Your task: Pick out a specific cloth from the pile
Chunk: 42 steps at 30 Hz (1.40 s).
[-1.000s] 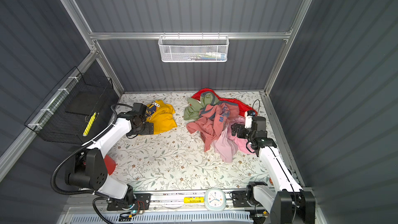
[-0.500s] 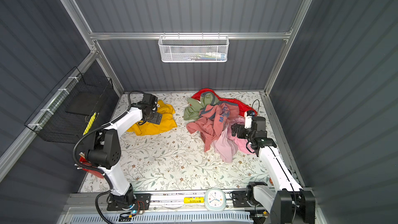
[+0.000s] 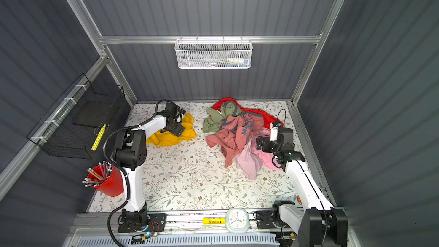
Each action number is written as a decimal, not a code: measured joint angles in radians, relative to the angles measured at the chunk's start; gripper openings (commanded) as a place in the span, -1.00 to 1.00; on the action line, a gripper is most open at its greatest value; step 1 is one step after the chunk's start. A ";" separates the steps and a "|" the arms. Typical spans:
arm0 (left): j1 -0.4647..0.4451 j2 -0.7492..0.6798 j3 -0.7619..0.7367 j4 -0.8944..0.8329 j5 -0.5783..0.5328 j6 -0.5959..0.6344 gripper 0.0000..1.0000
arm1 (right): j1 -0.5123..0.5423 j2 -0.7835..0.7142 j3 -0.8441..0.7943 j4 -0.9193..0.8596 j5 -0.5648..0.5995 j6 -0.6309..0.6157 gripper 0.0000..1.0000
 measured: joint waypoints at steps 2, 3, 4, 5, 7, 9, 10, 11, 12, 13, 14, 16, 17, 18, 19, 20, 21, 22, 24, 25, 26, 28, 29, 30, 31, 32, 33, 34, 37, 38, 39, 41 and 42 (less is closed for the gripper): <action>0.011 0.019 0.022 -0.006 0.034 -0.001 -0.19 | 0.000 0.000 0.002 -0.003 0.005 -0.003 0.98; 0.019 0.027 0.028 -0.008 0.050 -0.007 -0.37 | 0.000 0.000 0.002 -0.006 0.006 -0.004 0.98; 0.027 0.029 0.029 -0.007 0.070 -0.011 -0.54 | 0.000 0.000 0.003 -0.008 0.008 -0.005 0.98; 0.036 0.029 0.029 -0.009 0.088 -0.016 -0.70 | 0.000 0.000 0.003 -0.009 0.009 -0.006 0.98; 0.058 0.029 0.029 -0.007 0.133 -0.042 -1.00 | 0.000 0.000 0.003 -0.010 0.010 -0.007 0.98; 0.079 0.026 0.027 -0.002 0.179 -0.065 -1.00 | 0.000 0.000 0.008 -0.016 0.010 -0.008 0.98; 0.091 0.022 0.022 0.005 0.200 -0.077 -1.00 | 0.000 0.000 0.010 -0.018 0.010 -0.007 0.98; 0.100 0.016 0.014 0.011 0.215 -0.087 -1.00 | 0.000 0.000 0.012 -0.018 0.010 -0.007 0.98; 0.111 0.003 0.002 0.018 0.227 -0.101 -1.00 | 0.000 0.000 0.013 -0.020 0.009 -0.008 0.98; 0.117 -0.008 -0.008 0.019 0.236 -0.113 -1.00 | 0.000 0.000 0.014 -0.021 0.010 -0.007 0.98; 0.122 -0.021 -0.015 0.021 0.242 -0.124 -1.00 | 0.000 0.000 0.014 -0.023 0.009 -0.007 0.98; 0.134 -0.068 -0.038 0.042 0.254 -0.157 -1.00 | 0.000 0.000 0.014 -0.026 0.009 -0.007 0.98; 0.137 -0.089 -0.046 0.051 0.258 -0.171 -1.00 | 0.000 0.000 0.014 -0.027 0.009 -0.007 0.98; 0.140 -0.121 -0.053 0.063 0.262 -0.190 -1.00 | 0.000 0.000 0.014 -0.028 0.009 -0.007 0.98; 0.140 -0.152 -0.054 0.077 0.265 -0.209 -1.00 | 0.000 0.000 0.014 -0.029 0.009 -0.007 0.98; 0.140 -0.179 -0.054 0.091 0.270 -0.224 -1.00 | 0.000 0.000 0.014 -0.029 0.009 -0.008 0.98; 0.139 -0.212 -0.053 0.110 0.274 -0.242 -1.00 | 0.000 0.000 0.015 -0.031 0.009 -0.008 0.98; 0.139 -0.241 -0.048 0.123 0.278 -0.259 -1.00 | 0.000 0.000 0.016 -0.031 0.009 -0.007 0.98; 0.139 -0.286 -0.034 0.147 0.282 -0.285 -1.00 | 0.000 0.000 0.017 -0.031 0.009 -0.008 0.98; 0.139 -0.309 -0.026 0.164 0.282 -0.299 -1.00 | 0.000 0.000 0.018 -0.031 0.008 -0.007 0.98; 0.139 -0.324 -0.021 0.175 0.281 -0.311 -1.00 | 0.000 -0.001 0.018 -0.031 0.008 -0.007 0.98; 0.139 -0.361 -0.018 0.212 0.276 -0.336 -1.00 | 0.000 -0.001 0.018 -0.031 0.004 -0.007 0.98; 0.139 -0.373 -0.018 0.222 0.273 -0.345 -1.00 | 0.000 -0.001 0.018 -0.031 0.002 -0.007 0.98; 0.139 -0.387 -0.018 0.236 0.269 -0.359 -1.00 | 0.001 -0.001 0.018 -0.031 0.002 -0.007 0.98; 0.139 -0.400 -0.018 0.251 0.264 -0.374 -1.00 | 0.002 -0.001 0.018 -0.031 0.001 -0.007 0.98; 0.141 -0.410 -0.018 0.265 0.257 -0.387 -1.00 | 0.002 -0.001 0.018 -0.031 0.000 -0.007 0.98; 0.143 -0.422 -0.018 0.279 0.251 -0.402 -1.00 | 0.002 -0.001 0.019 -0.031 -0.002 -0.007 0.98; 0.146 -0.433 -0.018 0.290 0.246 -0.417 -1.00 | 0.002 -0.001 0.019 -0.031 -0.002 -0.007 0.98; 0.155 -0.473 -0.033 0.327 0.217 -0.450 -1.00 | 0.002 -0.002 0.020 -0.032 -0.003 -0.007 0.98; 0.155 -0.486 -0.041 0.338 0.205 -0.457 -1.00 | 0.002 -0.002 0.021 -0.032 -0.003 -0.007 0.98; 0.155 -0.505 -0.054 0.348 0.191 -0.464 -1.00 | 0.002 -0.003 0.022 -0.031 -0.004 -0.007 0.98; 0.157 -0.542 -0.080 0.358 0.165 -0.475 -1.00 | 0.002 -0.006 0.022 -0.031 -0.005 -0.007 0.98; 0.157 -0.564 -0.095 0.364 0.150 -0.478 -1.00 | 0.002 -0.008 0.022 -0.032 -0.005 -0.007 0.98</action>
